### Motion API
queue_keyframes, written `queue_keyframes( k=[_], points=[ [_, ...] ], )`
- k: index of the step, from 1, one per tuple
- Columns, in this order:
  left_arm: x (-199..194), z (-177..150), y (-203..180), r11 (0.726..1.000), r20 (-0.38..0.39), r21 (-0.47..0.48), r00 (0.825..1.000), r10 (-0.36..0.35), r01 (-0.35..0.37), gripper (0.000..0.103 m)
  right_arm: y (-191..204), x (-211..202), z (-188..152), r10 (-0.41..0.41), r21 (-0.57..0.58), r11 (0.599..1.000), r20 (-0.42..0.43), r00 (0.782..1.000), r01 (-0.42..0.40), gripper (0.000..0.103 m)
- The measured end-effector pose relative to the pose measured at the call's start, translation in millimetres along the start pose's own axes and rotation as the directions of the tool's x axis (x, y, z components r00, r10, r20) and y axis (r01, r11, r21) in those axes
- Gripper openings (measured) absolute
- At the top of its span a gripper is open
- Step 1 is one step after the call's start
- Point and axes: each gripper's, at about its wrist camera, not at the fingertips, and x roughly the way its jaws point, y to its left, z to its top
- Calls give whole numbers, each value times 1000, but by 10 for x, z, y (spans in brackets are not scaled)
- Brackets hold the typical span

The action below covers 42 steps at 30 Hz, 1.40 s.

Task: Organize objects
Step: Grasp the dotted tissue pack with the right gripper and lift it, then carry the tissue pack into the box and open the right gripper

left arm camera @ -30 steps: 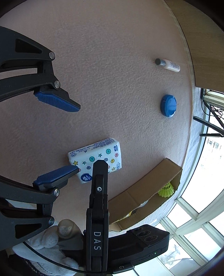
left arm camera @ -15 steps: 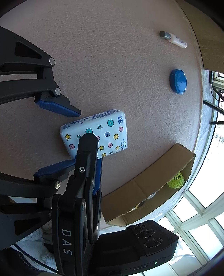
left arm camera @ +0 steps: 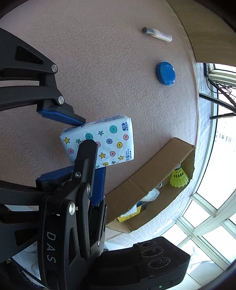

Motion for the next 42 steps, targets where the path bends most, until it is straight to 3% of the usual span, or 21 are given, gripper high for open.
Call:
queue_keyframes(
  k=[10,18,28,36,38,39,40,42],
  points=[
    [-152,511,-586,991,94,131,996,-6,-7,49,-62,-629,286,-76,-45,995,178,981,85,37],
    [89,1014,-1005,981,127,194,992,-24,-2,49,-342,-951,572,-112,-11,993,254,961,119,37],
    [490,1387,-1311,976,122,217,992,-36,9,49,-766,-1061,808,-153,33,988,286,946,149,37],
    [705,1467,-1447,972,102,235,994,-37,12,50,-989,-1071,859,-179,58,984,278,944,170,37],
    [721,1464,-1472,968,98,250,995,-19,-6,62,-1003,-1080,861,-195,58,981,283,939,186,37],
    [724,1459,-1473,967,101,255,995,-4,-22,77,-1011,-1097,858,-206,60,979,294,933,197,43],
    [716,1450,-1470,966,111,256,994,7,-35,82,-1009,-1105,859,-220,62,975,300,928,211,57],
    [718,1450,-1437,966,115,252,993,21,-50,82,-1001,-1135,849,-261,72,965,321,911,251,72]
  ],
)
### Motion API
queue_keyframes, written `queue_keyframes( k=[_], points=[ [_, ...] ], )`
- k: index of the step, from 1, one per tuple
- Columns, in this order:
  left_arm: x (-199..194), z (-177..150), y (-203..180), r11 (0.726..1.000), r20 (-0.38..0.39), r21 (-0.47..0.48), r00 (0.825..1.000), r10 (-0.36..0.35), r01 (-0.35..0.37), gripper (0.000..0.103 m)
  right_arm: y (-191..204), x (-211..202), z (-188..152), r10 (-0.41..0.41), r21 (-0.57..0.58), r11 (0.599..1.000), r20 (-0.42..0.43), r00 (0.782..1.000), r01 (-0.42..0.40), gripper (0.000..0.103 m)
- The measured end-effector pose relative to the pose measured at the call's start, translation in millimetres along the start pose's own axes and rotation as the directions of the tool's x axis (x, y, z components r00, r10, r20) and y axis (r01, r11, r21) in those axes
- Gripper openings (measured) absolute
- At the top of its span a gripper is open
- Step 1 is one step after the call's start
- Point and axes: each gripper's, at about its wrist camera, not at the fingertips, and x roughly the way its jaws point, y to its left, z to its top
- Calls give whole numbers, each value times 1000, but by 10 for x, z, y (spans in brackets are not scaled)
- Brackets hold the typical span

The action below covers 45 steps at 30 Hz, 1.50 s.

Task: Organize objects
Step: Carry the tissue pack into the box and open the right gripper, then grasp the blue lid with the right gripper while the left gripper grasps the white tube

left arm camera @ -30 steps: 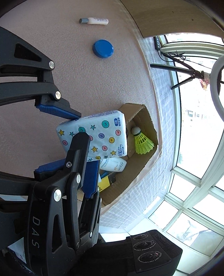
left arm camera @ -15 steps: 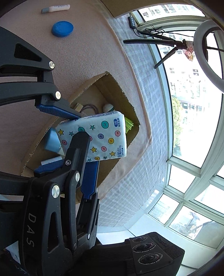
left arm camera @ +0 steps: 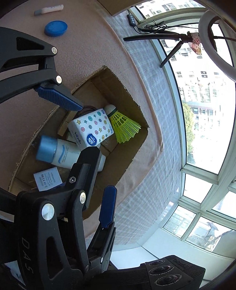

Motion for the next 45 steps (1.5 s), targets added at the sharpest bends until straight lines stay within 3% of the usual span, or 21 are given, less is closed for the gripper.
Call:
queue_keyframes(
  k=[15,24,31,45],
  points=[
    [-349,-242,402,996,4,-63,998,58,-57,81,129,-103,-70,-29,14,999,35,999,29,73],
    [-759,-544,910,983,14,-133,991,130,-127,81,542,-160,-149,-33,-77,996,62,998,38,73],
    [-1086,-817,1468,957,7,-218,980,199,-192,81,957,-104,-157,-42,-170,984,88,995,57,73],
    [-1449,-1126,2555,885,-24,-350,948,318,-306,76,1488,373,1,50,-205,978,20,999,-45,73]
  ],
)
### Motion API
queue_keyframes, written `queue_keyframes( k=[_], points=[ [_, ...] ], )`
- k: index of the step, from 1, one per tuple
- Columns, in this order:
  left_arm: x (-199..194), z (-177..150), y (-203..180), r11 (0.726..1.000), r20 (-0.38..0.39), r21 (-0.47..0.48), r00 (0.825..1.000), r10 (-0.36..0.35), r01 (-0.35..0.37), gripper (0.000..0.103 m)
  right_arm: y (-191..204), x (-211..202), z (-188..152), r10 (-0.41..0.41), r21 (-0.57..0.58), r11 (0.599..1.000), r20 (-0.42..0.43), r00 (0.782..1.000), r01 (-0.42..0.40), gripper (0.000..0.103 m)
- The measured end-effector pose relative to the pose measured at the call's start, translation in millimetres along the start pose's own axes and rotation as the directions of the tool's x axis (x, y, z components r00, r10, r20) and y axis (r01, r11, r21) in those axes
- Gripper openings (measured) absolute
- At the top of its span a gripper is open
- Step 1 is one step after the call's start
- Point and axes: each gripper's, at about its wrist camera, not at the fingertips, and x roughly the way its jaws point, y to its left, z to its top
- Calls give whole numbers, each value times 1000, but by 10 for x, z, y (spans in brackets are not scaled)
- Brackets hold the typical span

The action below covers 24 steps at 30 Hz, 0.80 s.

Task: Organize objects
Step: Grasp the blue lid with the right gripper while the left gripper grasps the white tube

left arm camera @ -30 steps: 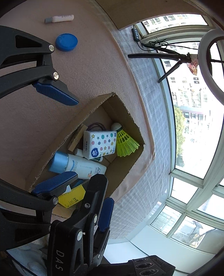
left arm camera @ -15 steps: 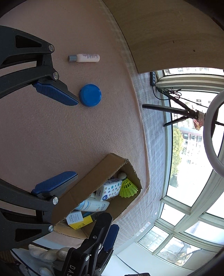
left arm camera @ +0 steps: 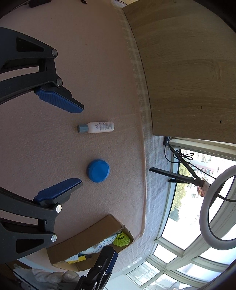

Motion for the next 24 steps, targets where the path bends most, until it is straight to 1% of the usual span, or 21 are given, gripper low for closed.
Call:
queue_keyframes(
  k=[1,4,9,18,19,20,22,23,24],
  points=[
    [27,13,52,1000,-4,-9,1000,5,-5,73,35,60,15,7,-3,1000,-8,1000,-7,73],
    [131,54,169,999,-18,-31,1000,9,-10,71,151,250,60,36,-7,999,-35,999,-37,73],
    [347,101,234,999,-45,-42,999,9,-11,64,349,579,94,62,-22,998,-89,994,-65,73],
    [744,145,242,999,-92,-23,996,20,-22,54,588,1044,65,29,-93,995,-173,985,-46,72],
    [774,155,238,1000,-96,-19,995,22,-24,52,602,1087,60,26,-99,994,-182,983,-44,72],
    [804,165,226,1000,-98,-14,995,27,-28,51,622,1128,53,22,-106,993,-190,982,-43,72],
    [843,178,213,999,-99,-2,995,34,-34,49,647,1208,42,15,-119,992,-208,978,-41,67],
    [861,194,206,999,-100,4,994,37,-37,48,663,1247,36,13,-125,991,-216,976,-41,66],
    [894,209,208,999,-105,9,994,38,-37,44,679,1290,31,7,-131,991,-221,975,-37,66]
  ],
)
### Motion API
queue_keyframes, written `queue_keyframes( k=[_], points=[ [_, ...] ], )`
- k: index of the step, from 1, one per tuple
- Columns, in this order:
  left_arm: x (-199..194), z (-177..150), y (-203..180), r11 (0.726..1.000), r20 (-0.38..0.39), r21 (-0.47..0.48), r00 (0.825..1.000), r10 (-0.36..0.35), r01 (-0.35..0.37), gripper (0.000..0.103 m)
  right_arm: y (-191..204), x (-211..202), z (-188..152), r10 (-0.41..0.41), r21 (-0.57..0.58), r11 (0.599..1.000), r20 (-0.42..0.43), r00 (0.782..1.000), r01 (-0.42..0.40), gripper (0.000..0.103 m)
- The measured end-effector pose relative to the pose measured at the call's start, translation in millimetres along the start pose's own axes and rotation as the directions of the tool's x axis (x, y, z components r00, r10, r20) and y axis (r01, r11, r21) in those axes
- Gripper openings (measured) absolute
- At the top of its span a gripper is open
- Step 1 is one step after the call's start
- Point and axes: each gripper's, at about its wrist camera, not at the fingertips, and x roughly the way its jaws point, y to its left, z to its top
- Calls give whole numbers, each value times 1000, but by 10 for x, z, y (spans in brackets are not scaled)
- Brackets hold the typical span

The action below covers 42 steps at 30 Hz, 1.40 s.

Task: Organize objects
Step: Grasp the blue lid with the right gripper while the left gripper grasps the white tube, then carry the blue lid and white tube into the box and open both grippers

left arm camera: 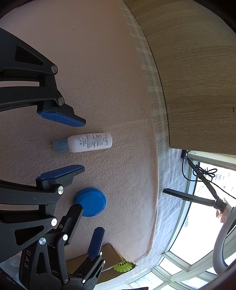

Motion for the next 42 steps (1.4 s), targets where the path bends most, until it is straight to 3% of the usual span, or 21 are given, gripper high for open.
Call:
queue_keyframes(
  k=[5,10,15,18,31,42],
  points=[
    [101,33,3,1000,-18,9,1000,17,-17,38,49,154,33,-15,-17,1000,-27,1000,14,66],
    [110,30,42,999,-20,14,999,35,-35,23,122,246,64,-37,-47,998,-36,999,36,64],
    [103,17,73,999,-18,11,999,34,-34,22,194,300,78,-78,-88,993,-35,996,75,59],
    [82,-5,85,999,-17,4,999,35,-34,22,243,299,87,-85,-109,991,-35,996,81,46],
    [-133,-283,49,999,-9,-32,1000,7,-8,22,244,151,-111,-49,-86,995,-39,998,46,46],
    [-468,-512,-315,999,30,1,999,-34,34,22,-103,-482,-533,-11,8,1000,24,1000,11,46]
  ],
)
